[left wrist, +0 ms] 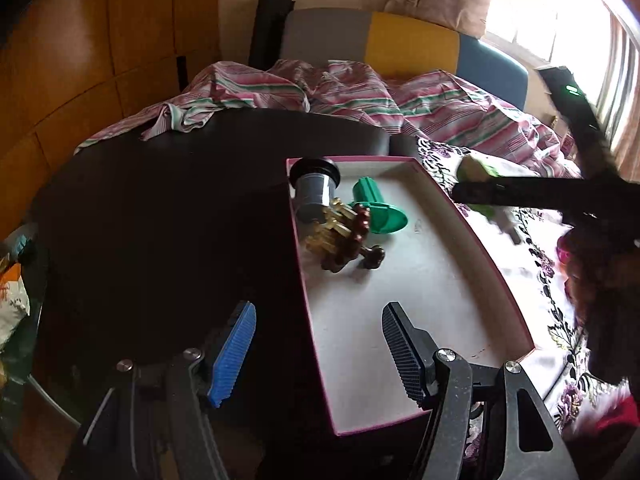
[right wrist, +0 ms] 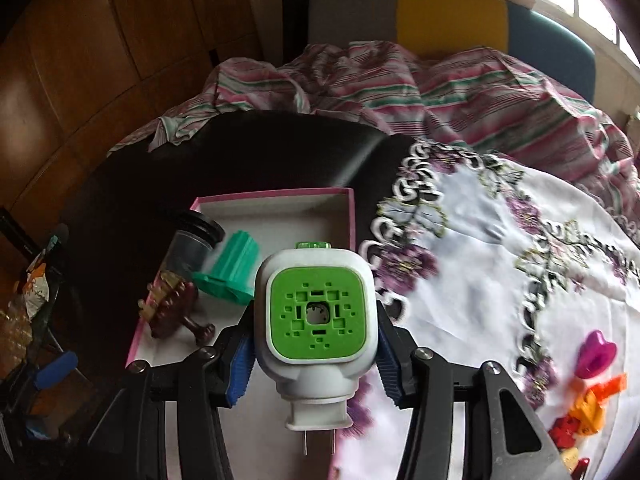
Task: Organize rigid objects
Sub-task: 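Carry the green-and-white plug toward the tray with the right tool, then lower the plug into the tray beside the green stand, open right tool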
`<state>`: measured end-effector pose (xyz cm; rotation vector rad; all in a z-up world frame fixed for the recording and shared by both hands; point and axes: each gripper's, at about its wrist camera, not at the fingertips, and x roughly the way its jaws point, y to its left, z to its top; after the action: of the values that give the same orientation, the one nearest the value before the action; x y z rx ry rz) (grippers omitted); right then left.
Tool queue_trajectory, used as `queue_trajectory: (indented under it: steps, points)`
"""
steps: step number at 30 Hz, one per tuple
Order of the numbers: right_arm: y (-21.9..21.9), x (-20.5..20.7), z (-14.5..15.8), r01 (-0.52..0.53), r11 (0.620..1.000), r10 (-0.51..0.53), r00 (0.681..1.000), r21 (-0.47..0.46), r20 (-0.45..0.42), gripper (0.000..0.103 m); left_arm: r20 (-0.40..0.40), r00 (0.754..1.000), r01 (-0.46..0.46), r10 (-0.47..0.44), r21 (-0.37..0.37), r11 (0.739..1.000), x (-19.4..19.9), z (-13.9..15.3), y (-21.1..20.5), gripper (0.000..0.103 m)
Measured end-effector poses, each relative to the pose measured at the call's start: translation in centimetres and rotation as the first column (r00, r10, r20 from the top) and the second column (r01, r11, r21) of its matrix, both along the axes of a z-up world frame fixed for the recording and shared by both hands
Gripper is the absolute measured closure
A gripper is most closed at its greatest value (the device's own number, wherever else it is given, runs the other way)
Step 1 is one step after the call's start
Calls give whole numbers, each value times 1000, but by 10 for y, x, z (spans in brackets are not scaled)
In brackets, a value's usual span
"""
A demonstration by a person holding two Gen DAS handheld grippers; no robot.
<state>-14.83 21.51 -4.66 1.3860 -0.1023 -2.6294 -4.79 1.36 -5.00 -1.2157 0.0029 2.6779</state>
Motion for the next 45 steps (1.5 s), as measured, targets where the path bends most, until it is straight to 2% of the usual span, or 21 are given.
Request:
queue_trajectory:
  steps: [7,13,24,31,45]
  points:
    - [-26,-45,-34,-18,998,13,997,59,77,51,28,1000,-12,12,5,1000,-4,-7,-8,36]
    - [-23,-55,-51,3,999,-9,992,50,122,50,39,999,-11,11,5,1000,-5,-11,-9,36]
    - [-8,-25,-23,36,999,-35,999,-5,31,48,27,1000,-8,8,-5,1000,-3,-7,-5,35]
    - [6,16,-3,50,999,-50,998,-13,-31,48,3,1000,5,-5,-15,1000,4,1,0,35]
    - [36,79,6,87,996,-87,994,-8,-71,48,-24,999,48,-49,-39,998,17,11,14,34]
